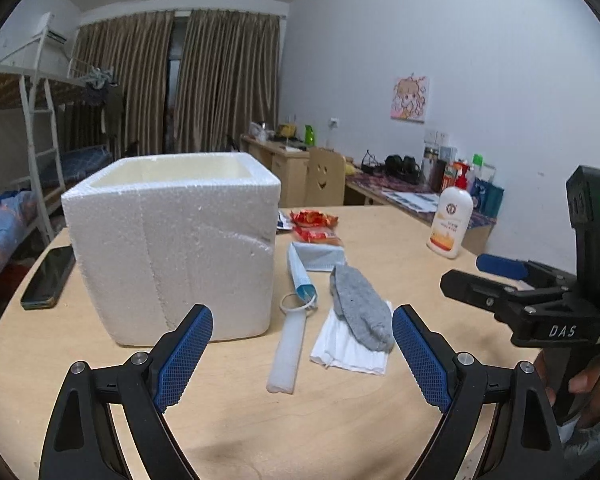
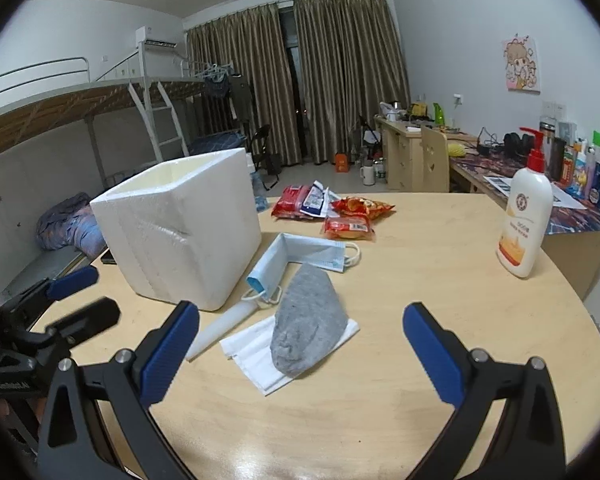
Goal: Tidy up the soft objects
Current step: 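Withdraw both tools from the box toward the grey sock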
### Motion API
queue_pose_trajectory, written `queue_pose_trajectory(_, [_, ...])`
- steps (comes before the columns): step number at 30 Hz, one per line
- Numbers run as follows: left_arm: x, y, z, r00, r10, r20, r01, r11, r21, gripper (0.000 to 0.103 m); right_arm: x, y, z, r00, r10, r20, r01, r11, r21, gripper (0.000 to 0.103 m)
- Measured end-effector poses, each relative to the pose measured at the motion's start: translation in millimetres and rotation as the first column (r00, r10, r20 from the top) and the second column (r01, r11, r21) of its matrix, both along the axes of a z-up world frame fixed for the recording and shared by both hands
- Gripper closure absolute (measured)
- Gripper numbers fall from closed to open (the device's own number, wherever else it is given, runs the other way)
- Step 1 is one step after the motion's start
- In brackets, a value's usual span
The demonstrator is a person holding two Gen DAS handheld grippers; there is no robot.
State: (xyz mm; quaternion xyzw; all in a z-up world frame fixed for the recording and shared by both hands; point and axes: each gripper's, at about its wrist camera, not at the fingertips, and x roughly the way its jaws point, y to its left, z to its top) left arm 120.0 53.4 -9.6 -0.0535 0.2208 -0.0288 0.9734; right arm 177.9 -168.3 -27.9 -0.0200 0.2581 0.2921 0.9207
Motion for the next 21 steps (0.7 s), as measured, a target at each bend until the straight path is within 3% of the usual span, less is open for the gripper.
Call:
queue_pose_trajectory(9, [18.0, -1.5, -12.7, 0.998, -0.012, -0.054, 0.013, 1.0, 0.009, 0.011, 11.8, 9.9, -3.4, 0.999, 0.04, -0.017, -0.04, 0.999, -0.033, 0.0])
queue_pose_trajectory(14, [30.9, -0.8, -21.1, 0.996, -0.025, -0.086, 0.024, 1.0, -0.013, 0.011, 21.1, 18.6, -6.8, 1.0, -0.011, 0.004, 0.011, 0.993, -0.118, 0.0])
queue_pose_trajectory(21, [50.7, -0.2, -36.8, 0.986, -0.058, -0.159, 0.054, 0.998, -0.032, 0.011, 36.3, 17.0, -15.0, 0.999, 0.004, -0.035, -0.008, 0.991, -0.135, 0.0])
